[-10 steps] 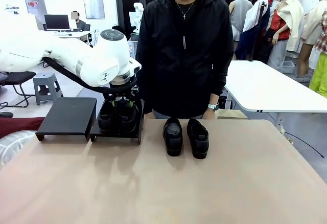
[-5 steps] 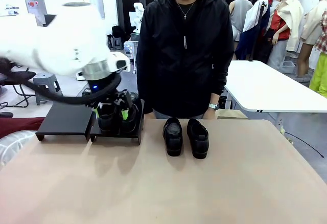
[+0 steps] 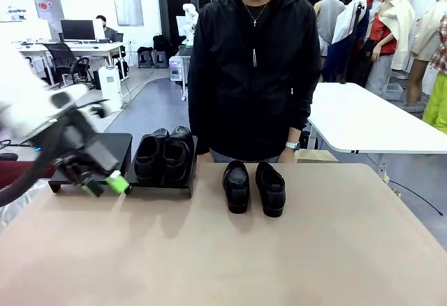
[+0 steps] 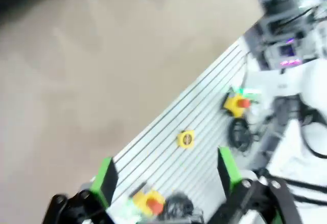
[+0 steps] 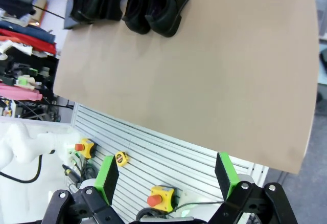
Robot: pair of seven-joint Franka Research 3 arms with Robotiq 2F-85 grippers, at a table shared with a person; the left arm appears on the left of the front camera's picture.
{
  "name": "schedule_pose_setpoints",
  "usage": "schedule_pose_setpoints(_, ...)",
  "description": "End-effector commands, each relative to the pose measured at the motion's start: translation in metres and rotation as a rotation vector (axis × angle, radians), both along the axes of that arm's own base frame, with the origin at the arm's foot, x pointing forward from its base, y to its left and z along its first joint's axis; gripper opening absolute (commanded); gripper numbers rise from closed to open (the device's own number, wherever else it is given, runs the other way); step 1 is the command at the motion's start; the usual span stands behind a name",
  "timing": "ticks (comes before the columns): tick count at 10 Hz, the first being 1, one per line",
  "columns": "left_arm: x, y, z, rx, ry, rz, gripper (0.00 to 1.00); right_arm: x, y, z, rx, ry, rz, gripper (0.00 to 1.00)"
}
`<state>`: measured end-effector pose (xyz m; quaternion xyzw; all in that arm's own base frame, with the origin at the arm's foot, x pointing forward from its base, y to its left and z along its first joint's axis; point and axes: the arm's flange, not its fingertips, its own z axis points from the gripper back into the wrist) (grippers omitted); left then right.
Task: Organize the shoes by placing them on the stand.
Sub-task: Place the Shoe from the middle of the table onto the Shoes Stand, then pick up one Shoe and place it in the middle of the table.
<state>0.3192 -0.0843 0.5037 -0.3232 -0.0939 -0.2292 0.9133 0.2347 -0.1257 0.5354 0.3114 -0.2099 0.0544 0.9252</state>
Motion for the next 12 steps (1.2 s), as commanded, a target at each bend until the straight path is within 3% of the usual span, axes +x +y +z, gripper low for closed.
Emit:
schedule_pose_setpoints(1, -0.007, 0.085, -0.032, -0.242, 0.053, 0.195, 1.00, -0.001, 0.001, 0.002, 0.012, -0.013, 0.007, 1.00)
schedule_pose_setpoints(3, 0.012, 0.114, -0.052, -0.235, 0.200, 0.281, 1.00, -0.001, 0.001, 0.002, 0.012, -0.013, 0.007, 1.00)
schedule_pose_setpoints(4, -0.012, 0.092, -0.033, -0.196, 0.072, 0.173, 1.00, -0.001, 0.001, 0.002, 0.012, -0.013, 0.007, 1.00)
schedule_pose_setpoints(12, -0.012, 0.092, -0.033, -0.196, 0.072, 0.173, 1.00, -0.001, 0.001, 0.002, 0.012, -0.013, 0.007, 1.00)
